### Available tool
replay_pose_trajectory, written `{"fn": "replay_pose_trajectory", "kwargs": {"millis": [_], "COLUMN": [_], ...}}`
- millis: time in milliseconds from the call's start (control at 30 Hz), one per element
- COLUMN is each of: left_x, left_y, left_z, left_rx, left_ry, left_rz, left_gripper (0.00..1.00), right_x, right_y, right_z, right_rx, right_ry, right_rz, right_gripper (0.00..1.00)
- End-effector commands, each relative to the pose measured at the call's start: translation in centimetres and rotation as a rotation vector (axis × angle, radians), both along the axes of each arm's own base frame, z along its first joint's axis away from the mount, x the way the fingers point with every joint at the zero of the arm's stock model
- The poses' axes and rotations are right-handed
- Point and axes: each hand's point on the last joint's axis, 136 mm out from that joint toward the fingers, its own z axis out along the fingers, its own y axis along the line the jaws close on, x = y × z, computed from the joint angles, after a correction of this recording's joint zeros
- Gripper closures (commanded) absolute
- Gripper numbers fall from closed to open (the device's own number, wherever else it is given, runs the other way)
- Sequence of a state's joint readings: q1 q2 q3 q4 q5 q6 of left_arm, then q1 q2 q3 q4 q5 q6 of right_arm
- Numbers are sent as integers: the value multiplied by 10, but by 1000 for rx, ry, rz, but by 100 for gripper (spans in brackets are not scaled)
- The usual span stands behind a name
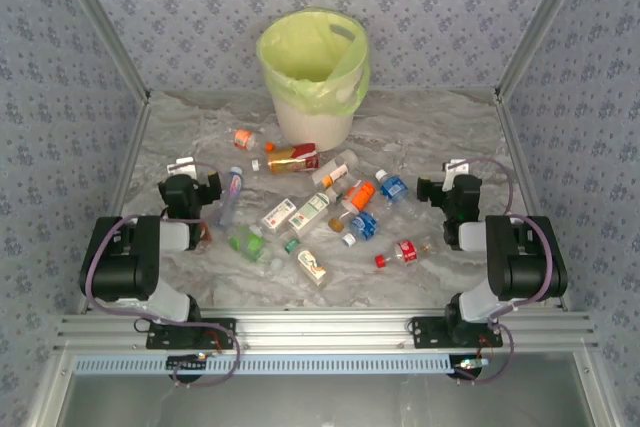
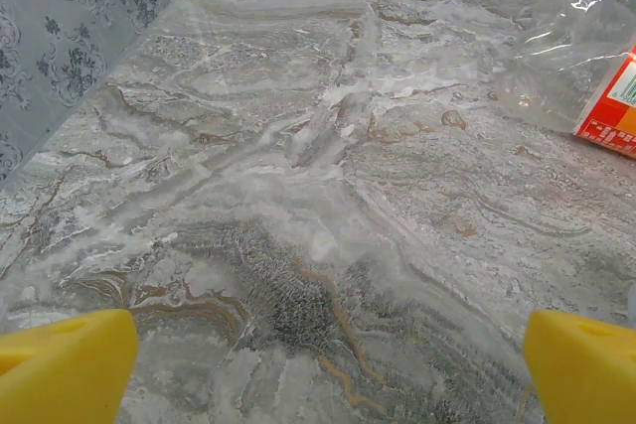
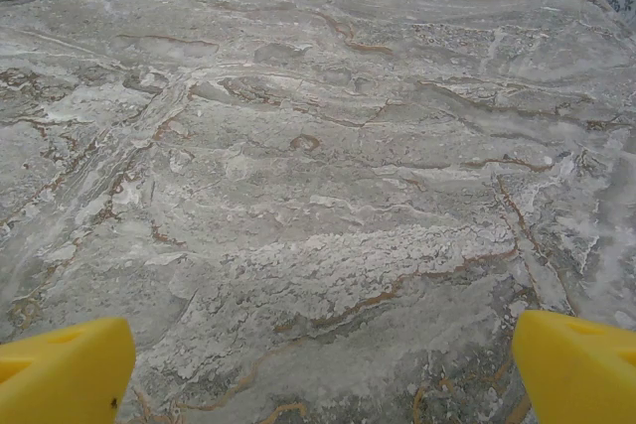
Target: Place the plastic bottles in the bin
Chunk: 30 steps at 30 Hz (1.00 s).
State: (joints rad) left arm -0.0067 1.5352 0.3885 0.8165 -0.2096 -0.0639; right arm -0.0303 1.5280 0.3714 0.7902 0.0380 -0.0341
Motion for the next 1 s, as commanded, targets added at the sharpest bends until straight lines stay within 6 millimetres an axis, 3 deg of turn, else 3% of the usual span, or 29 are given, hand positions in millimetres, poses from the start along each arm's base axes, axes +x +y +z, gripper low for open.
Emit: {"fn": "replay_pose_trajectory", "kwargs": {"millis": [0, 967], "left_x": [4, 6], "left_y": [1, -1], "left_z": [11, 13], "left_rx": [3, 0], "left_ry": [-43, -40], "left_rz": [8, -9], "left_gripper": [1, 1], "right_x": [8, 7], "right_y": [-2, -1], "right_z": [13, 14], "right_rx": [7, 19], "right_ry": [-41, -45], "right_rz": [-18, -9], "right_gripper": [0, 0]}}
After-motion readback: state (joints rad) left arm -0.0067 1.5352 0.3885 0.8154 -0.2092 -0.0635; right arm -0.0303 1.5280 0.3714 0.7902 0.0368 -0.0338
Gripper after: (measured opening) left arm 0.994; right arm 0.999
